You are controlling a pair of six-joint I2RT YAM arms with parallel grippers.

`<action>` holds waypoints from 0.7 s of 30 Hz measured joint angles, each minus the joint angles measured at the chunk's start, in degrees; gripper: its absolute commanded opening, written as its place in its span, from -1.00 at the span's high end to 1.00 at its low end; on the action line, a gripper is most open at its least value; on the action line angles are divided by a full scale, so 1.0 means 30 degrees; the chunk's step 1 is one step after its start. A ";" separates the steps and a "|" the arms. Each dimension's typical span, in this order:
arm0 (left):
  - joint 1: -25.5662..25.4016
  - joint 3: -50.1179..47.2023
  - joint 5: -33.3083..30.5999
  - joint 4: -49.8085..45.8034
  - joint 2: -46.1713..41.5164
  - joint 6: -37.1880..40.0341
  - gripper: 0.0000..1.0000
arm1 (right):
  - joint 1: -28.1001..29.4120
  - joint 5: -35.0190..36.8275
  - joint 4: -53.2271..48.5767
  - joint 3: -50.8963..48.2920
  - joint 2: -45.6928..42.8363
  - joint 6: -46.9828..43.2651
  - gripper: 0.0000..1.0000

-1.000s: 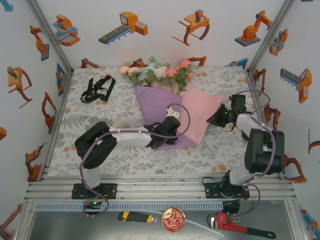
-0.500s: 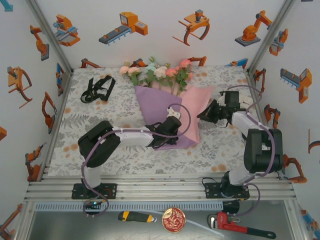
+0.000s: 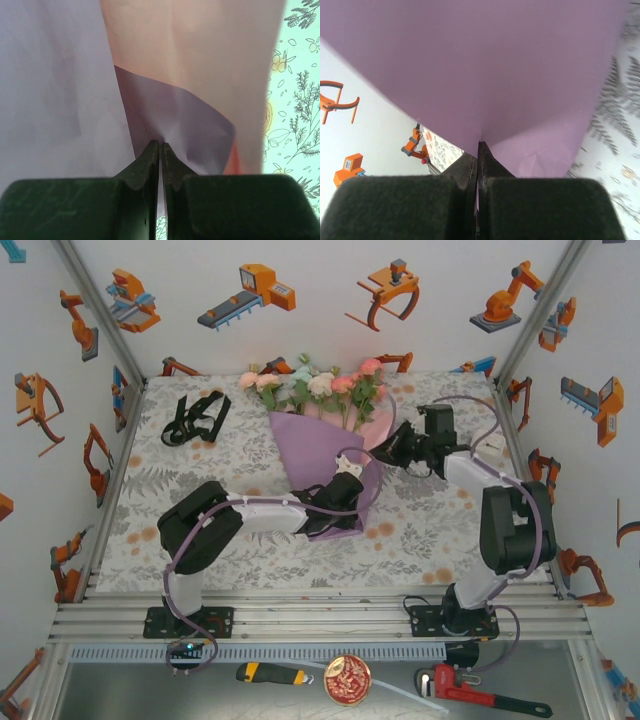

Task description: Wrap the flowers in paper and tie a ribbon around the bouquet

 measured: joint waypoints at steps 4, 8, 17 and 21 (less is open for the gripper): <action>0.0000 -0.0007 0.0153 0.0087 0.0015 -0.0007 0.73 | 0.0809 0.0029 0.0597 0.0583 0.0969 0.0357 1.00; 0.0000 -0.0058 0.0328 0.0204 -0.0015 -0.0022 0.63 | 0.0925 -0.0051 0.0714 0.0583 0.1508 0.0466 1.00; 0.0102 -0.0364 0.0270 -0.0495 -0.3701 0.0087 0.54 | 0.0707 -0.0415 0.0612 0.0583 0.1384 -0.0481 1.00; 0.0539 -0.0364 -0.0321 -0.1188 -0.5829 0.0058 0.52 | 0.0641 -0.0678 0.0612 0.0583 0.1282 -0.0685 1.00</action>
